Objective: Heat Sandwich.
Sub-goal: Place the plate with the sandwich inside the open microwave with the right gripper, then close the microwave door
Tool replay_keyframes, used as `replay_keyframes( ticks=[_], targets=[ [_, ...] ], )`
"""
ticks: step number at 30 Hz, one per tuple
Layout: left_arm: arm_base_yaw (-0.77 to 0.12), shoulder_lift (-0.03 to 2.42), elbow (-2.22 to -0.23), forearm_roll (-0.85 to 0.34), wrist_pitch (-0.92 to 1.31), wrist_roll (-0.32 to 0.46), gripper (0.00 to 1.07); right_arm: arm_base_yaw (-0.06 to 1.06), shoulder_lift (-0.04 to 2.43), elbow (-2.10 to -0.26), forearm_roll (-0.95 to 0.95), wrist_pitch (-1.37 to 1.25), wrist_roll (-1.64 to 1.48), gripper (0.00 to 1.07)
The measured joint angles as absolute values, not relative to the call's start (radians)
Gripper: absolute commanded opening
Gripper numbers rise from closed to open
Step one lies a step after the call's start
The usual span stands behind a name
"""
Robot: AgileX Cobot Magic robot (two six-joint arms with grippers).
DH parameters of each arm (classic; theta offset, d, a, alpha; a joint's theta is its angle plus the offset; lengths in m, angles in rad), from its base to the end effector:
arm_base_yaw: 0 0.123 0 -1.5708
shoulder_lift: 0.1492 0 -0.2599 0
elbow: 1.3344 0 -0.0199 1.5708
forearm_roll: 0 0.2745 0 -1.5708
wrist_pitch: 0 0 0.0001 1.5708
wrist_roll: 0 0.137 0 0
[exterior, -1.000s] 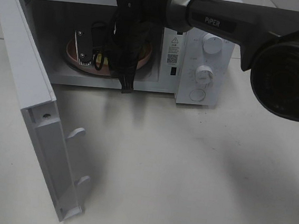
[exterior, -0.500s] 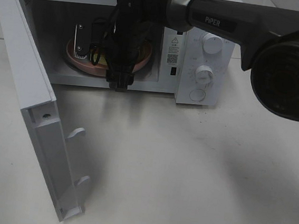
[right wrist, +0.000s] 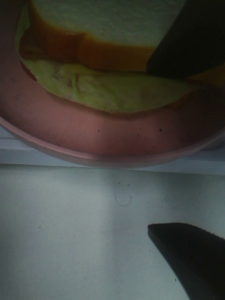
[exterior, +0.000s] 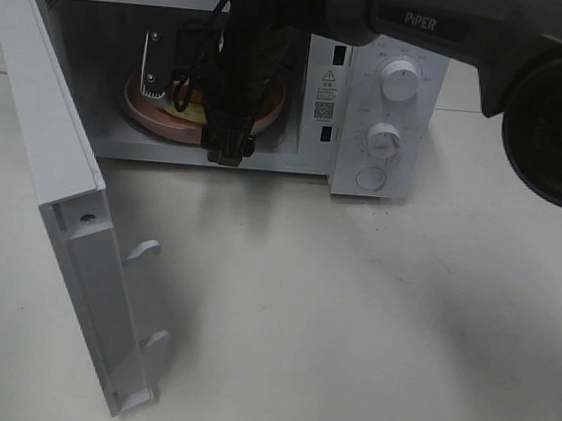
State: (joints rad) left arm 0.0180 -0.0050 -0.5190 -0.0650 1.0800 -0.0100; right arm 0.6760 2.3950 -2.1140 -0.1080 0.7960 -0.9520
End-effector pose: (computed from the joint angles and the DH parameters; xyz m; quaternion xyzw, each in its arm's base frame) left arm 0.0783 -0.0064 0.2724 -0.0100 0.8515 -0.0303 0.5234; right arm 0.4460 0.3442 0.1218 -0.7128 0.6386 -0.0867 0.2767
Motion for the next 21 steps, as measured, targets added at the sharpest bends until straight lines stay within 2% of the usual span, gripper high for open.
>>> replay_keyframes(
  ticks=[12, 21],
  targets=[
    [0.018, -0.005, -0.519, -0.065, 1.080, -0.010, 0.98, 0.676, 2.377, -2.109, -0.108, 0.810, -0.859, 0.76],
    [0.018, -0.005, -0.519, -0.065, 1.080, -0.010, 0.98, 0.686, 2.305, -1.978, -0.134, 0.781, -0.856, 0.76]
  ],
)
